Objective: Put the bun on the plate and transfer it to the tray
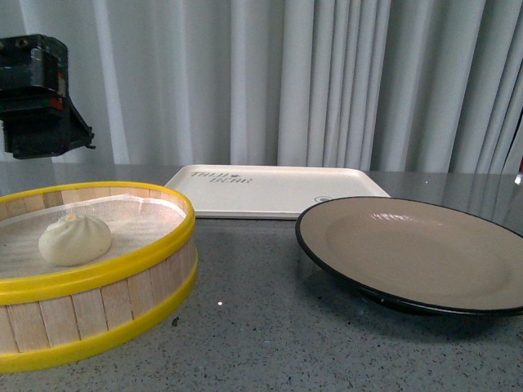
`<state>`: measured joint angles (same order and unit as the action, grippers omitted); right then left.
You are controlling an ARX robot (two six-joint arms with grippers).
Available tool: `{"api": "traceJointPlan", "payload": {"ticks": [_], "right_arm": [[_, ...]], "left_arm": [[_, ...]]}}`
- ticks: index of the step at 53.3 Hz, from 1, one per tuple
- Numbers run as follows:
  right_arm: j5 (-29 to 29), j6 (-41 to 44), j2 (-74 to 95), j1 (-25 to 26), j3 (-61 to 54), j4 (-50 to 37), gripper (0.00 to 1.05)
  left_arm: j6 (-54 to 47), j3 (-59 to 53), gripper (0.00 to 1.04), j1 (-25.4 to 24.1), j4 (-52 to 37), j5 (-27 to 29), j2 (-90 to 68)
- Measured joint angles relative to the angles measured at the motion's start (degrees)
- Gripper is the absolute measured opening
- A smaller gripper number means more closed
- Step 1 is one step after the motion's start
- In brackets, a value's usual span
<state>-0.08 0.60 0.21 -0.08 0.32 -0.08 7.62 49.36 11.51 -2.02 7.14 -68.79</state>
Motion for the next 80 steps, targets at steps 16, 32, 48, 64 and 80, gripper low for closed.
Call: {"api": "traceJointPlan", "payload": {"ticks": [16,32,48,64,80], "right_arm": [[0.0,0.0,0.0,0.0,0.0,0.0,0.96],[0.0,0.0,0.0,0.0,0.0,0.0,0.96],[0.0,0.0,0.0,0.0,0.0,0.0,0.96],[0.0,0.0,0.0,0.0,0.0,0.0,0.96],[0.0,0.0,0.0,0.0,0.0,0.0,0.96]], "left_arm": [[1.0,5.1,0.98,1.4,5.7,2.1,-6.8],[-2.0,6.1,0.98,2.5,4.7,5.4,-11.5],[-2.7,7.2,0.98,2.5,4.2,5.0,-14.4],[-2.6,7.2,0.98,2.3,3.4,5.1,-16.4],[-2.2,7.2,0.98,1.6,3.0,5.2,-18.1]]}}
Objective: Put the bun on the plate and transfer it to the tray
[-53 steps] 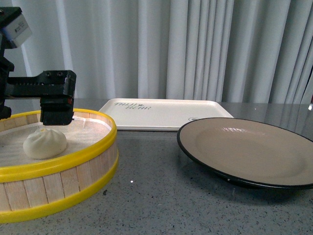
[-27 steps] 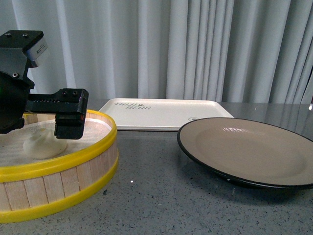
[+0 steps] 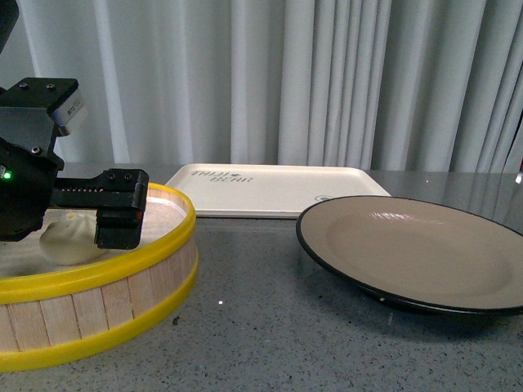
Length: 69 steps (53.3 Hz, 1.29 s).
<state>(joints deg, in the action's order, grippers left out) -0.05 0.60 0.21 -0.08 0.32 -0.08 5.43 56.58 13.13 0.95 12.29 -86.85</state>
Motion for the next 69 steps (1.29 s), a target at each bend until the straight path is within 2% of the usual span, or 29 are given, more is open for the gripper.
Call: {"api": "traceJointPlan", "payload": {"ticks": [8,17,20,28,36,69], "right_arm": [[0.0,0.0,0.0,0.0,0.0,0.0,0.96],[0.0,0.0,0.0,0.0,0.0,0.0,0.96],[0.0,0.0,0.0,0.0,0.0,0.0,0.96],[0.0,0.0,0.0,0.0,0.0,0.0,0.96],[0.0,0.0,0.0,0.0,0.0,0.0,0.96],[0.0,0.0,0.0,0.0,0.0,0.0,0.96]], "left_arm": [[0.6,0.1,0.96,-0.3,0.2,0.0,-0.5],[0.7,0.1,0.62,-0.2,0.5,0.3,-0.5],[0.7,0.2,0.55,-0.2,0.7,0.4,-0.5],[0.6,0.5,0.24,0.5,0.9,0.5,-0.5],[0.6,0.9,0.07,1.2,0.9,0.2,-0.5],[-2.8,3.0,0.05,4.2,-2.2,1.7,1.8]]}}
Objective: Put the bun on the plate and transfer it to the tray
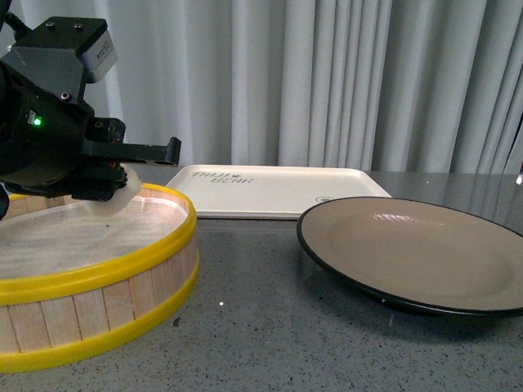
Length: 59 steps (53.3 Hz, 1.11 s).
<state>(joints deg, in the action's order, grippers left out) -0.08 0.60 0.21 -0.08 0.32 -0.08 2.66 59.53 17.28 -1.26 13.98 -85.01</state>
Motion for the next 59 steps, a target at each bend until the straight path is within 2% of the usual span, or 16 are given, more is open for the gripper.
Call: {"api": "traceJointPlan", "payload": {"ticks": [13,22,26,36,52,59], "right_arm": [[0.0,0.0,0.0,0.0,0.0,0.0,0.96],[0.0,0.0,0.0,0.0,0.0,0.0,0.96],[0.0,0.0,0.0,0.0,0.0,0.0,0.96],[0.0,0.0,0.0,0.0,0.0,0.0,0.96],[0.0,0.0,0.0,0.0,0.0,0.0,0.96],[0.0,0.0,0.0,0.0,0.0,0.0,0.96]], "left_arm": [[-1.4,3.9,0.05,4.4,-4.5,-3.0,-0.4],[-4.5,11.0,0.05,13.0,-5.0,-6.8,-6.9],[-5.6,15.0,0.05,15.1,-4.0,-10.7,-11.5],[-8.7,21.2,0.05,16.7,-2.4,-18.1,-18.0],[-10.1,26.7,0.05,19.2,6.0,-19.6,-24.3],[-10.1,27.2,0.05,19.9,6.2,-17.6,-25.4]]}}
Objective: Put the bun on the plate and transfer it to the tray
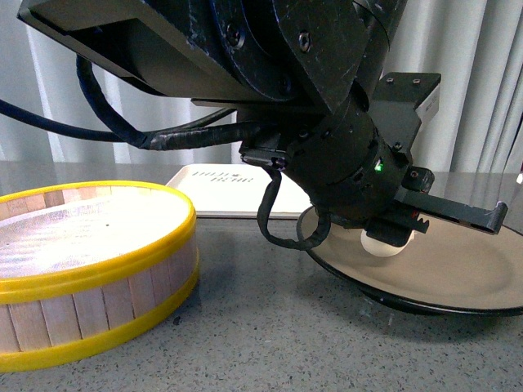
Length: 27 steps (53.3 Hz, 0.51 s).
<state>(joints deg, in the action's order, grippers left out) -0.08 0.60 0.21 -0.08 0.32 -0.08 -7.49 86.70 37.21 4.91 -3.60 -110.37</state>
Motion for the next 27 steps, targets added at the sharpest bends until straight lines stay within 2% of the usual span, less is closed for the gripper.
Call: {"api": "traceJointPlan", "payload": {"ticks": [4,14,27], "right_arm": [[0.0,0.0,0.0,0.0,0.0,0.0,0.96],[0.0,0.0,0.0,0.0,0.0,0.0,0.96],[0.0,0.0,0.0,0.0,0.0,0.0,0.96]], "left_arm": [[0.2,0.0,0.08,0.2,0.0,0.6,-0.3],[2.0,0.0,0.34,0.4,0.0,0.5,-0.7],[6.4,0.0,0.81,0.6,0.0,-0.9,-0.7]]}}
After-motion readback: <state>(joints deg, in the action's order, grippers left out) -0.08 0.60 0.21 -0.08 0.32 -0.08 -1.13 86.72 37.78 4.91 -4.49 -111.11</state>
